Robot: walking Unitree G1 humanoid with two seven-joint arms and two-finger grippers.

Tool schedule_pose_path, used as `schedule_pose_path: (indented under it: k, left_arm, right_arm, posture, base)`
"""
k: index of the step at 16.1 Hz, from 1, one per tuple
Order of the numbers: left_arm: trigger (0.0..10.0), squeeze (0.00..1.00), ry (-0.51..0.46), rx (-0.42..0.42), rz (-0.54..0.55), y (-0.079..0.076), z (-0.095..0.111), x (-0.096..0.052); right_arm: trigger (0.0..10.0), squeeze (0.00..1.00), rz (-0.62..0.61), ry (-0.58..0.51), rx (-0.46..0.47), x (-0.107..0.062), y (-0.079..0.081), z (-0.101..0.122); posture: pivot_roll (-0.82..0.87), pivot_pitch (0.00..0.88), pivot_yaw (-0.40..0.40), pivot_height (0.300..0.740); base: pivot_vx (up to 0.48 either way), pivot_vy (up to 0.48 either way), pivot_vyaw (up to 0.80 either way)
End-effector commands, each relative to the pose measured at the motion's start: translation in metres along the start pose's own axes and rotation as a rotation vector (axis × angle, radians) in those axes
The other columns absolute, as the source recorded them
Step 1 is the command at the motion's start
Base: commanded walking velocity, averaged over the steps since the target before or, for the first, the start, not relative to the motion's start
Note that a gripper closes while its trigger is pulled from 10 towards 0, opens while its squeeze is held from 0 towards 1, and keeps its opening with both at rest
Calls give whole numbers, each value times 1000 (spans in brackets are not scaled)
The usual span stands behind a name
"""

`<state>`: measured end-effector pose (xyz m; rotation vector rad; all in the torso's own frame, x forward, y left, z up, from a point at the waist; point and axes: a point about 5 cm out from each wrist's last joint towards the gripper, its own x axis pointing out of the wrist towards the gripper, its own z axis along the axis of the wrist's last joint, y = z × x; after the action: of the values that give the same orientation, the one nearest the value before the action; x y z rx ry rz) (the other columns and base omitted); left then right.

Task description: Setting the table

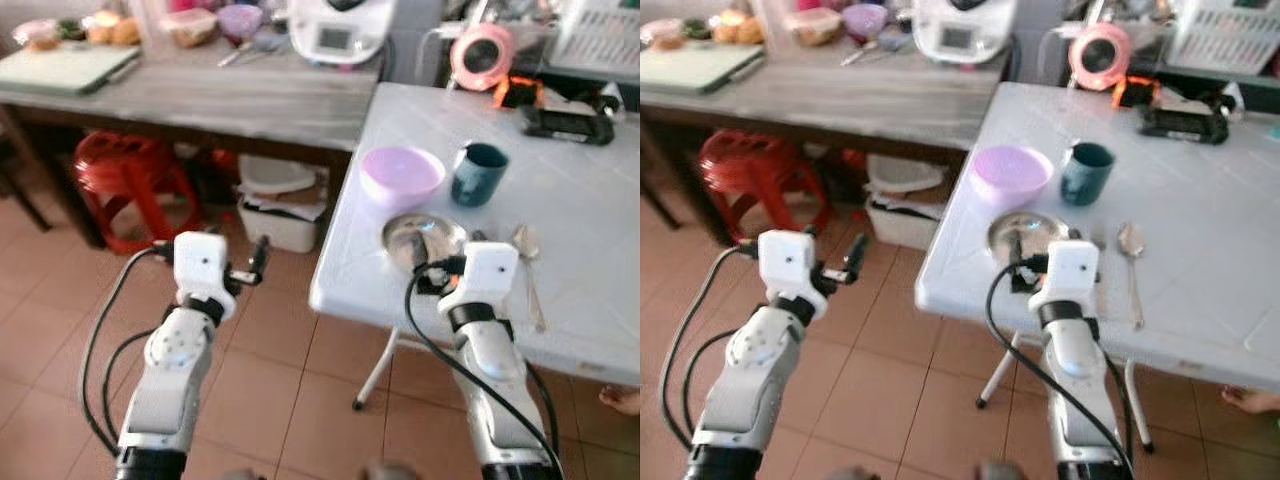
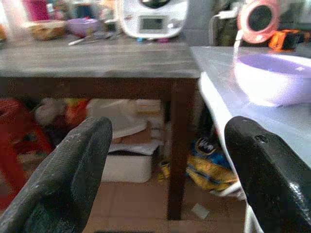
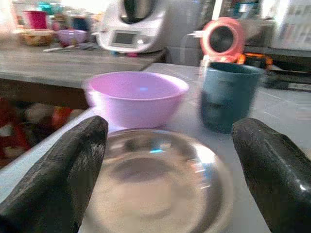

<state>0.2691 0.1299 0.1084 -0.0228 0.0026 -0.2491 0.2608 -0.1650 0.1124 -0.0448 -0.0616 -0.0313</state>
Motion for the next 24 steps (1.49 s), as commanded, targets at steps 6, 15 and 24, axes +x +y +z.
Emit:
schedule_pose_path:
  k: [6, 15, 24]
  left_arm:
    - [10000, 0, -23, -26, -40, -9, 5, 3]
    - [10000, 0, -9, -21, -98, -10, 5, 0]
    - [10000, 0, 9, 3, -135, -11, 5, -2]
  right_arm:
    - [10000, 0, -46, 23, 25, 2, -9, -1]
    - [10000, 0, -94, 84, 61, -3, -11, -9]
    - [10000, 0, -60, 202, 154, 6, -11, -26]
  posture:
    - [-8, 0, 10, 740]
    - [-11, 0, 13, 740]
    - [-11, 0, 38, 740]
  base:
    - [63, 0, -443]
    - [0, 0, -665]
    - [0, 0, -89]
